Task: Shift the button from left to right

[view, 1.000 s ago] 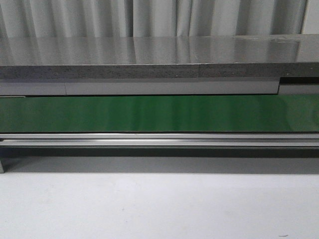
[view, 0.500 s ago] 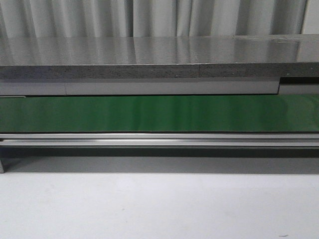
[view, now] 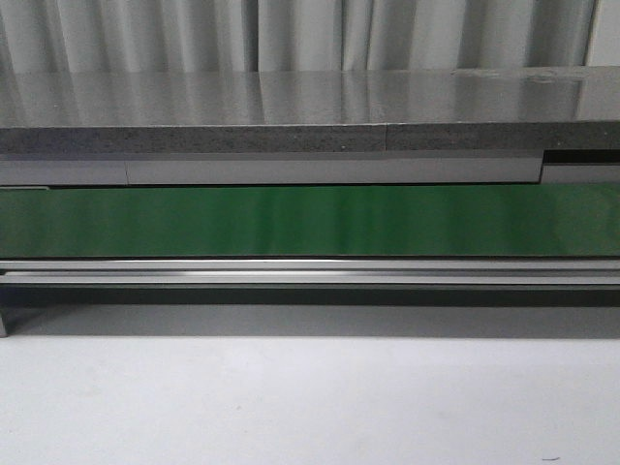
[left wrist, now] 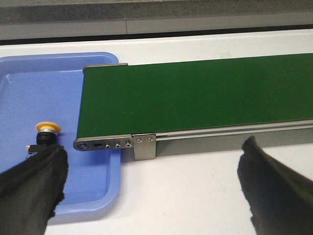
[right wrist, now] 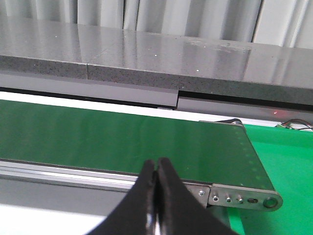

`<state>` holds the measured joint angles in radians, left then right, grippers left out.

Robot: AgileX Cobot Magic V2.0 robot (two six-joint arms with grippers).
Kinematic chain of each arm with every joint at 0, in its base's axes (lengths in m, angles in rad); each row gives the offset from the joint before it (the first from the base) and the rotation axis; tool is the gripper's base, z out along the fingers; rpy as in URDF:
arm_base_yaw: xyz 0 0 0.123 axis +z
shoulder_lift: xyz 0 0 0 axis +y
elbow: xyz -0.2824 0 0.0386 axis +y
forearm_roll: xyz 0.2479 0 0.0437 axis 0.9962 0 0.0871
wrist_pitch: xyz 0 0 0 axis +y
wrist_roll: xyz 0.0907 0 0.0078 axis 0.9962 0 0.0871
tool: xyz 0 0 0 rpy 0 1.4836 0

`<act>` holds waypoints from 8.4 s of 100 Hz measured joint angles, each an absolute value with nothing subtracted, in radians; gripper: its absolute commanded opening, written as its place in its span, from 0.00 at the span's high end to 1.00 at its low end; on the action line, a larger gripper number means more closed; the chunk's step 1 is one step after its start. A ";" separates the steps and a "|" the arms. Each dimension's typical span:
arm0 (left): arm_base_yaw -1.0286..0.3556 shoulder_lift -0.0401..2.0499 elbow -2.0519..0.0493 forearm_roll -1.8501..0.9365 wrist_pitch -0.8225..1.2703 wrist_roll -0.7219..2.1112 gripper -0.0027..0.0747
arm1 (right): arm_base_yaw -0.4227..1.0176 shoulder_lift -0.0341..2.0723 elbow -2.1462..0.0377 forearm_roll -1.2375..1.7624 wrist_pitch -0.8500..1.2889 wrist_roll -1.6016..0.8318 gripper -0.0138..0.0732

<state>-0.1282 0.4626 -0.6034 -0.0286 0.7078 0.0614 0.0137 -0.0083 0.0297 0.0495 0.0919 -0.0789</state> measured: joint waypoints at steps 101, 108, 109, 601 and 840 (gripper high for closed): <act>0.247 1.324 -1.038 0.096 0.832 0.024 0.11 | 0.014 -0.008 0.030 0.050 0.092 -0.079 0.92; 0.290 1.393 -1.066 0.044 0.819 0.064 0.11 | 0.014 -0.008 0.030 0.050 0.092 -0.079 0.92; 0.298 1.400 -1.073 0.037 0.816 0.067 0.11 | 0.014 -0.008 0.030 0.050 0.092 -0.079 0.92; -0.056 0.606 -0.534 -0.202 0.362 0.248 0.23 | 0.014 -0.008 0.030 0.050 0.092 -0.079 0.92; -0.056 0.344 -0.294 -0.208 0.177 0.248 0.96 | 0.014 0.486 -0.547 0.054 0.490 -0.079 0.92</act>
